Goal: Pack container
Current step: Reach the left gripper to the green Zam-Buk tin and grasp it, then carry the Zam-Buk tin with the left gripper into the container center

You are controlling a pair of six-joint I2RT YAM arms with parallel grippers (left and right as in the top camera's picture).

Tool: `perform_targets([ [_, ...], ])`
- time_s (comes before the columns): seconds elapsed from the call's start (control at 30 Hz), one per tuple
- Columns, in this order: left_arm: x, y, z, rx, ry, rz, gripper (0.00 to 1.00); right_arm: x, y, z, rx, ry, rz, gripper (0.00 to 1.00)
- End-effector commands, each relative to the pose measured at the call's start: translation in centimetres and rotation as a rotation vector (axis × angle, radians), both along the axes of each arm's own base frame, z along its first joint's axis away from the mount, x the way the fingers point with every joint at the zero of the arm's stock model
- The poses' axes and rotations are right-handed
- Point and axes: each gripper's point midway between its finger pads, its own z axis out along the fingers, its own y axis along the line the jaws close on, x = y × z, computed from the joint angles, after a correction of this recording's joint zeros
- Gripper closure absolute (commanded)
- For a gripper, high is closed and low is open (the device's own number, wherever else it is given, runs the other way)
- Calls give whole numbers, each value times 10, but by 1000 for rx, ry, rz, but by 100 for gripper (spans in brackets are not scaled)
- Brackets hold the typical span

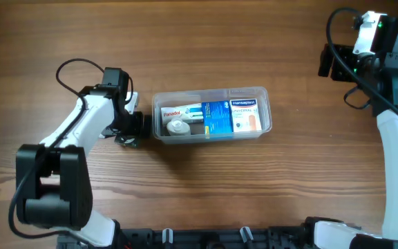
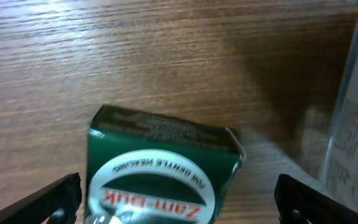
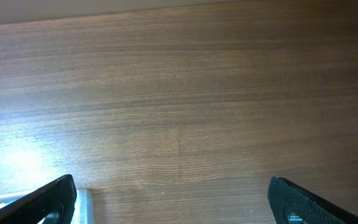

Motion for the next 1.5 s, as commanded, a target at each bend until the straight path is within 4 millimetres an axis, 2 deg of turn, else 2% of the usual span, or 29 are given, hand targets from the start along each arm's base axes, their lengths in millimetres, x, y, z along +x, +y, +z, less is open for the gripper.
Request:
perform_targets([
  [0.0, -6, -2, -13, -21, 43, -45, 0, 0, -1, 12, 6, -34, -15, 0],
  [0.2, -8, -2, -19, -20, 63, -54, 2, 0, -1, 12, 6, -34, -15, 0],
  [0.3, -8, 1, -19, -5, 62, -53, 13, 0, -1, 12, 6, -34, -15, 0],
  [0.43, -7, 6, -19, 22, 60, -53, 21, 0, -1, 12, 6, -34, -15, 0],
  [0.73, 1, 5, -19, 20, 26, -53, 26, 0, -1, 12, 6, -34, -15, 0],
  [1.17, 14, 16, -17, 89, -27, -48, 32, 0, -1, 12, 6, -34, -15, 0],
  [1.3, 33, 31, 9, 177, -101, 15, 36, 0, -1, 12, 6, -34, -15, 0],
  [1.37, 48, 30, 32, 170, -171, 22, 36, 0, -1, 12, 6, -34, -15, 0],
  [1.47, 71, 27, 81, 151, -294, 35, 39, 0, -1, 12, 6, -34, -15, 0],
])
